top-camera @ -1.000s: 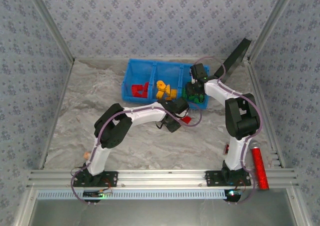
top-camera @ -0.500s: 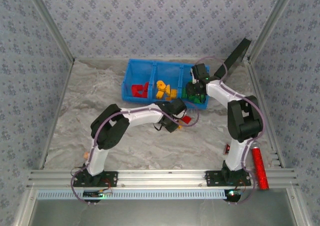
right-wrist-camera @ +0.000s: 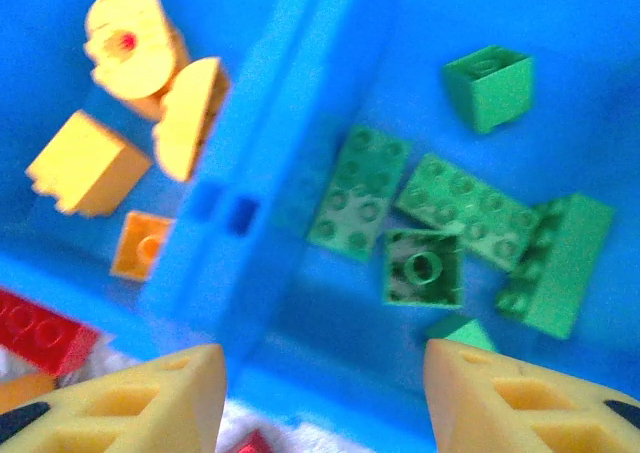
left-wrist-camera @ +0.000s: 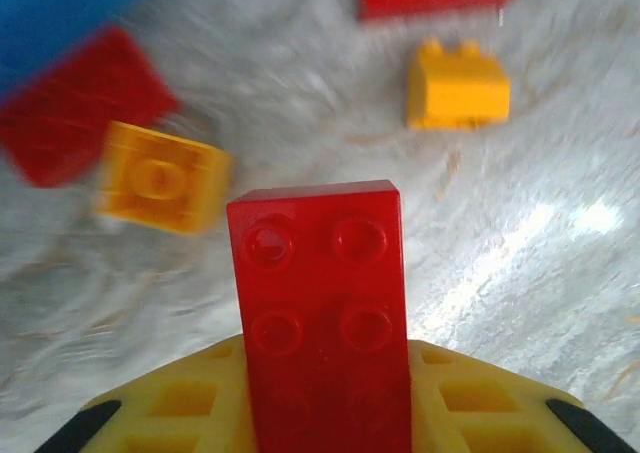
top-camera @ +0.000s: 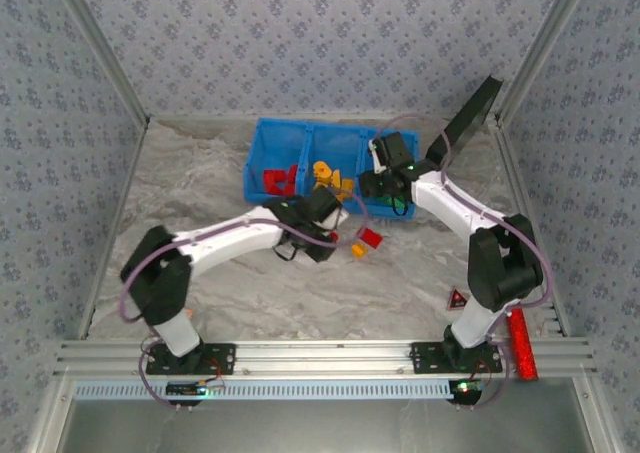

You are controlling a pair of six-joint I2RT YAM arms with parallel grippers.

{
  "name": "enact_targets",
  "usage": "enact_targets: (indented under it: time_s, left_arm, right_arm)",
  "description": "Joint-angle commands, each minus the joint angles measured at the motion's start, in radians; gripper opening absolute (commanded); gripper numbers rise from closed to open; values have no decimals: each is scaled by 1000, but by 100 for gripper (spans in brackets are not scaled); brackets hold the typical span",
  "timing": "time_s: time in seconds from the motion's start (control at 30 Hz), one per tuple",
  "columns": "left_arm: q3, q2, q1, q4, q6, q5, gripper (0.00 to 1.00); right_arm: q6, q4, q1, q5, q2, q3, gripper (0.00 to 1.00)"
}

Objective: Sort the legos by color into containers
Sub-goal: Place the lego in the container.

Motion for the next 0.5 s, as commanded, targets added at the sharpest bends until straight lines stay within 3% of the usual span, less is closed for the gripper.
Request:
enact_targets:
  time_s: [0.0,0.27,0.47]
  left_arm:
    - [-5,-111,89,-15,0,39,29]
    - [-6,-179,304,-19,18,19,28]
    - [77,-80,447,-7,-2,-12,27]
  right_arm:
    - [52,-37,60,-6,-37,-21,57]
    - [124,61,199,14,-100,-144,58]
    - [170,146,296,107,-114,-228,58]
